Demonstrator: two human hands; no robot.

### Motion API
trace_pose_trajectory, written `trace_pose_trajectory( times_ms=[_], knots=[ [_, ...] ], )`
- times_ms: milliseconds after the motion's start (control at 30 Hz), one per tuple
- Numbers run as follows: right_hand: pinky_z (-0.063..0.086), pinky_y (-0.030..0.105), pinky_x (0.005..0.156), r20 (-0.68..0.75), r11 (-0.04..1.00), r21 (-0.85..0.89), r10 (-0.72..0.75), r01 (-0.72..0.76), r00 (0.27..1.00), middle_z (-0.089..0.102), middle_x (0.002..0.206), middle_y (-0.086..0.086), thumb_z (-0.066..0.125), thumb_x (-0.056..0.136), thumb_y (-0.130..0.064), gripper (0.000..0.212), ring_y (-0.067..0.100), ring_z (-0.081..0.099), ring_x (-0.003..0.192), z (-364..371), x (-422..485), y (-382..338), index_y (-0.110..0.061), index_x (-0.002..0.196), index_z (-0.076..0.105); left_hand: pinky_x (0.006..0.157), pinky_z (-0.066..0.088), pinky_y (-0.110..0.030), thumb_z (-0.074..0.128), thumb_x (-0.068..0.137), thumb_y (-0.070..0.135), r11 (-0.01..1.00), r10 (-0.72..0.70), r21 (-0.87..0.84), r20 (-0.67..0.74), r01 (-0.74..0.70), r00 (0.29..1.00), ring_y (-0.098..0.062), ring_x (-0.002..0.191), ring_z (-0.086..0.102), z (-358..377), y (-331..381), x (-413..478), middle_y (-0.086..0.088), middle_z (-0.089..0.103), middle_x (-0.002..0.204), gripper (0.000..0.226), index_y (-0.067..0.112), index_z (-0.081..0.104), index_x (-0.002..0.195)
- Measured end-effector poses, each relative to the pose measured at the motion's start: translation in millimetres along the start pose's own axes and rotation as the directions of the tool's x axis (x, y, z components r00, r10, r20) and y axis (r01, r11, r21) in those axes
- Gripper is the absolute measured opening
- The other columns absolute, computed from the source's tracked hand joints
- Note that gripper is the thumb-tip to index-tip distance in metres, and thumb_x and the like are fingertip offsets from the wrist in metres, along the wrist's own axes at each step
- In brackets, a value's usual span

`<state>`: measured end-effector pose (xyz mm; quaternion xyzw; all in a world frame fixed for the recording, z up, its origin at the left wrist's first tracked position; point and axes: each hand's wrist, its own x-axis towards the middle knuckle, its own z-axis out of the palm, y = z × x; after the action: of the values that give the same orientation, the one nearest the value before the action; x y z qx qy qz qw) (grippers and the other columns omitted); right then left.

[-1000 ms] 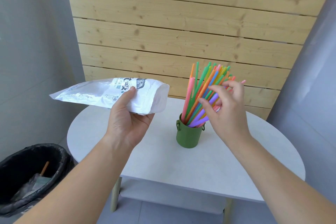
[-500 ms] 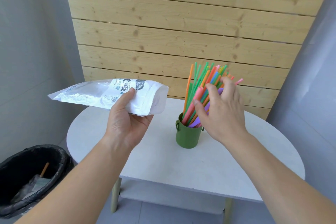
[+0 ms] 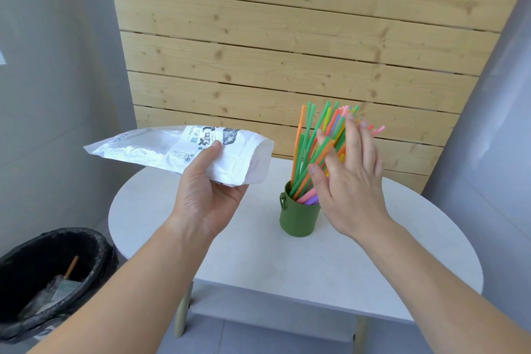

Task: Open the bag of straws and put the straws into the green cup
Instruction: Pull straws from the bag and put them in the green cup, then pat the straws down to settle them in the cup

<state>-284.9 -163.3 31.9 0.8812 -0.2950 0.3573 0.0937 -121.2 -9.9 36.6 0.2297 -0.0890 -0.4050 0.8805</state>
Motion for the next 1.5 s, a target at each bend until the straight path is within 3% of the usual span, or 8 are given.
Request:
trace_pose_trajectory(
  times_ms=[333, 467, 600, 767, 900, 1033, 1300, 1500],
  knots=[
    [0.007, 0.052, 0.12, 0.01, 0.975, 0.193, 0.113, -0.113, 0.994, 0.01, 0.169, 0.018, 0.037, 0.085, -0.071, 0.09, 0.036, 0.002, 0.155, -17.3, 5.7, -2.9, -0.018, 0.157, 0.034, 0.073, 0.062, -0.036, 0.066, 0.094, 0.012, 1.0, -0.02, 0.017, 0.006, 0.02, 1.0, -0.025, 0.095, 0.077, -3.5, -2.4, 2.2, -0.008, 0.079, 0.105, 0.016, 0.01, 0.071, 0.11],
    [0.022, 0.053, 0.117, -0.295, 0.917, 0.399, 0.141, -0.012, 0.945, 0.039, 0.151, 0.026, 0.048, 0.092, -0.054, 0.07, 0.041, 0.032, 0.143, -54.7, 22.5, -16.6, -0.001, 0.137, 0.054, 0.082, 0.062, -0.039, 0.067, 0.093, 0.013, 0.995, -0.039, 0.089, 0.028, 0.037, 0.999, -0.026, 0.101, 0.076, -5.0, -1.4, 2.7, -0.008, 0.079, 0.107, 0.016, 0.012, 0.083, 0.09],
    [0.043, 0.035, 0.093, -0.442, 0.87, 0.466, 0.07, 0.162, 0.894, 0.064, 0.103, 0.013, 0.053, 0.096, -0.034, 0.035, 0.03, 0.058, 0.102, -87.2, 28.6, -49.1, -0.002, 0.101, 0.067, 0.105, 0.053, -0.045, 0.063, 0.095, 0.011, 0.99, -0.064, 0.128, 0.059, 0.056, 0.996, -0.031, 0.124, 0.066, -6.1, 4.1, -0.4, -0.016, 0.071, 0.129, 0.027, 0.002, 0.072, 0.12],
    [0.045, 0.03, 0.052, 0.161, 0.748, 0.632, 0.129, -0.203, 0.978, 0.058, 0.054, -0.007, 0.042, 0.091, -0.067, 0.045, 0.012, 0.054, 0.049, -84.3, 15.3, -94.6, -0.024, 0.08, 0.051, 0.117, 0.039, -0.054, 0.059, 0.097, 0.009, 0.974, 0.009, 0.226, 0.11, -0.034, 0.994, -0.038, 0.135, 0.056, -8.5, 20.2, -3.2, -0.022, 0.056, 0.147, 0.048, -0.004, 0.053, 0.143],
    [0.063, 0.038, 0.059, 0.752, 0.387, 0.547, 0.164, -0.742, 0.639, 0.073, 0.091, 0.01, 0.045, 0.08, -0.084, 0.069, 0.025, 0.076, 0.07, -57.3, 12.5, -108.6, -0.025, 0.113, 0.057, 0.111, 0.047, -0.051, 0.061, 0.097, 0.011, 0.938, 0.017, 0.341, 0.131, -0.061, 0.991, -0.04, 0.132, 0.058, -13.9, 38.9, -11.2, -0.02, 0.063, 0.137, 0.049, -0.003, 0.053, 0.143],
    [0.063, 0.043, 0.066, 0.794, -0.099, 0.606, 0.024, -0.789, 0.607, 0.081, 0.094, 0.009, 0.058, 0.093, -0.061, 0.047, 0.029, 0.079, 0.082, -37.6, 14.7, -124.4, -0.019, 0.1, 0.078, 0.106, 0.049, -0.059, 0.067, 0.091, 0.007, 0.882, -0.073, 0.471, 0.165, -0.014, 0.984, -0.041, 0.119, 0.065, -21.2, 55.1, -24.2, -0.024, 0.066, 0.131, 0.045, -0.002, 0.06, 0.134],
    [0.059, 0.032, 0.052, 0.805, -0.153, 0.594, 0.096, -0.79, 0.586, 0.081, 0.085, 0.01, 0.063, 0.099, -0.026, 0.019, 0.029, 0.078, 0.07, -7.0, 1.1, -165.2, -0.01, 0.099, 0.073, 0.105, 0.049, -0.054, 0.063, 0.098, 0.039, 0.943, 0.054, 0.332, -0.126, -0.009, 0.991, -0.033, 0.115, 0.071, -51.8, 115.2, -40.4, -0.014, 0.074, 0.126, 0.044, 0.011, 0.066, 0.132],
    [0.056, 0.03, 0.046, 0.828, -0.201, 0.558, 0.079, -0.805, 0.555, 0.079, 0.075, 0.011, 0.058, 0.101, -0.021, 0.022, 0.025, 0.074, 0.056, 2.8, -9.8, -201.4, -0.007, 0.094, 0.073, 0.094, 0.056, -0.054, 0.055, 0.105, 0.024, 0.955, 0.165, 0.291, -0.373, -0.054, 0.913, -0.037, 0.108, 0.073, -80.1, 144.0, -46.2, -0.017, 0.075, 0.121, 0.031, 0.008, 0.063, 0.129]
  ],
)
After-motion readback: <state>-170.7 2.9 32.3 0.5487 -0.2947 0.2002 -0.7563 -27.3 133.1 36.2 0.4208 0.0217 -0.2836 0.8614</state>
